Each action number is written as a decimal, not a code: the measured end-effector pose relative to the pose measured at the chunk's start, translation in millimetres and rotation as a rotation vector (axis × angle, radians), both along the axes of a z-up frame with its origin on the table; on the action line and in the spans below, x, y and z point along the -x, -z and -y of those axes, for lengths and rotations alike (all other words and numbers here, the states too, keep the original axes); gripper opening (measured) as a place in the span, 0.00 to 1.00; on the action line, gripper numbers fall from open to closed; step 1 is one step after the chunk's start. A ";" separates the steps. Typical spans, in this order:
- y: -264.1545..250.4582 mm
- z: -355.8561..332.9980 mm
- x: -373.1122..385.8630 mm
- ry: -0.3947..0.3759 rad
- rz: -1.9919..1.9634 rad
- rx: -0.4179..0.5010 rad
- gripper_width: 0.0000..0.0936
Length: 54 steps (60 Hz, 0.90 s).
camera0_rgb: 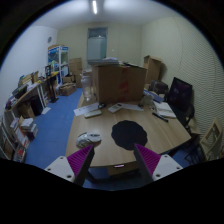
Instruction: Arrange mouse
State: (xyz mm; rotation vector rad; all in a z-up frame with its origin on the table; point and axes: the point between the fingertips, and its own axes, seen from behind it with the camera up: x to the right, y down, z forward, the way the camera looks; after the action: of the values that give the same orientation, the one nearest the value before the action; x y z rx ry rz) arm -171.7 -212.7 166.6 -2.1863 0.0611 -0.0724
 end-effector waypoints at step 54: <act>178.3 -134.9 146.0 -0.155 -0.108 0.107 0.90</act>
State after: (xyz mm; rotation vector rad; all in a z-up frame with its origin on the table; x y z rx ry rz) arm -317.7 -77.8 -11.8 -2.2930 -0.0530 0.1329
